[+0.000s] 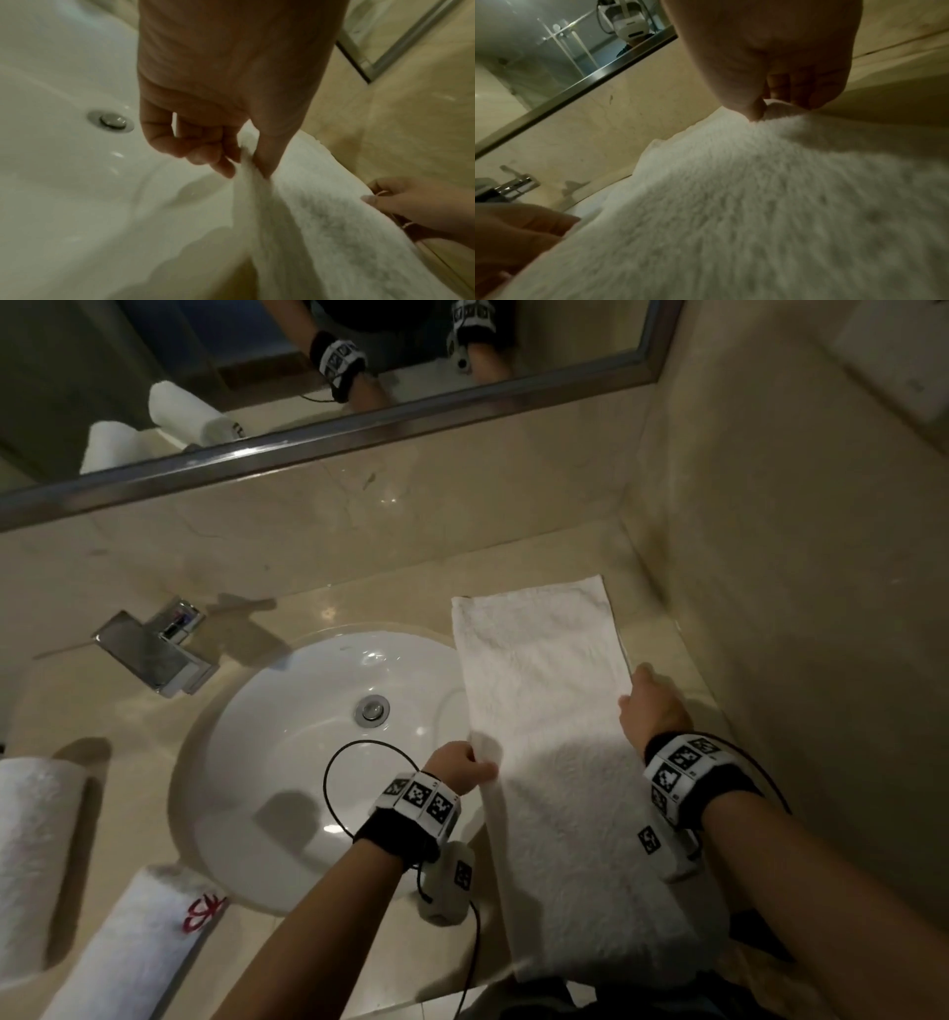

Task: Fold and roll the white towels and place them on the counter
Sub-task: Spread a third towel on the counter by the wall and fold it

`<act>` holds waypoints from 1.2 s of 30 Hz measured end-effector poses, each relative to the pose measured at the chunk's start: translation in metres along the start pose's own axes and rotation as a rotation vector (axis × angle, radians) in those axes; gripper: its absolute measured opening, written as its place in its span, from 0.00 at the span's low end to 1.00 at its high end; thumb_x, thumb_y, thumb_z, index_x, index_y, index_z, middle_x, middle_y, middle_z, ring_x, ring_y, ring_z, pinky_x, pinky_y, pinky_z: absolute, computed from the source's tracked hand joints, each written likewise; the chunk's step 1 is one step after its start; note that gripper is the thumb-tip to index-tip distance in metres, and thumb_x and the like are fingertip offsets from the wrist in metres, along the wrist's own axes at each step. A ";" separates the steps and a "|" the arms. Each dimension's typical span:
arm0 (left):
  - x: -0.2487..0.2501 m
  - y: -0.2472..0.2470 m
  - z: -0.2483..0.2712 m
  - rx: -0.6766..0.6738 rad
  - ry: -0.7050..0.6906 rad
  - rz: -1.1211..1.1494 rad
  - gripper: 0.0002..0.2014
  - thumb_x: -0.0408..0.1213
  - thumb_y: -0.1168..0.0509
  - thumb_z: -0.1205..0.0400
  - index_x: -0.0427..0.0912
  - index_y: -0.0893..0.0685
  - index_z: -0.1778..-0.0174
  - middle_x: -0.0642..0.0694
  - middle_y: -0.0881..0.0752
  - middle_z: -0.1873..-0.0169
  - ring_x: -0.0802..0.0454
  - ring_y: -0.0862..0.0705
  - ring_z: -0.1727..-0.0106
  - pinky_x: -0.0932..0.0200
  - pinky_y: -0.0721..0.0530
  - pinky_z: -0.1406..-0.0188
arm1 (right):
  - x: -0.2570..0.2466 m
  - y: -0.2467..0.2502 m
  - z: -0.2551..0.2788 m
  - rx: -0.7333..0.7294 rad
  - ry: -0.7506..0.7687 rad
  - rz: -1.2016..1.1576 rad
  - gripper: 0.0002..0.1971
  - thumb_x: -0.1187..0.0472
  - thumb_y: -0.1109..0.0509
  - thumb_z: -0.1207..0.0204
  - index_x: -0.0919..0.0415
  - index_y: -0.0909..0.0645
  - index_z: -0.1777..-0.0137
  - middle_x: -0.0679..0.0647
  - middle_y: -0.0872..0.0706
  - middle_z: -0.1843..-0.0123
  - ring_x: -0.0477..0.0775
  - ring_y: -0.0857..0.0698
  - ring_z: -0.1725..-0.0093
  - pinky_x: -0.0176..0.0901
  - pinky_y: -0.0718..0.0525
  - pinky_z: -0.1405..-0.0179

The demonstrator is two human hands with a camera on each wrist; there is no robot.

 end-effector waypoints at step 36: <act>0.071 0.148 -0.128 0.385 -0.046 -0.324 0.22 0.42 0.34 0.22 0.51 0.25 0.31 0.46 0.24 0.32 0.44 0.26 0.32 0.52 0.27 0.35 | -0.095 0.068 -0.153 0.099 0.510 0.305 0.16 0.62 0.36 0.22 0.59 0.20 0.35 0.58 0.23 0.32 0.59 0.28 0.30 0.44 0.33 0.29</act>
Point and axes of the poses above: each hand's wrist, its own z-axis away from the middle knuckle, its own y-axis out of the back of the hand, x = y × z, the point moved 4 cm from there along -z, towards the middle knuckle
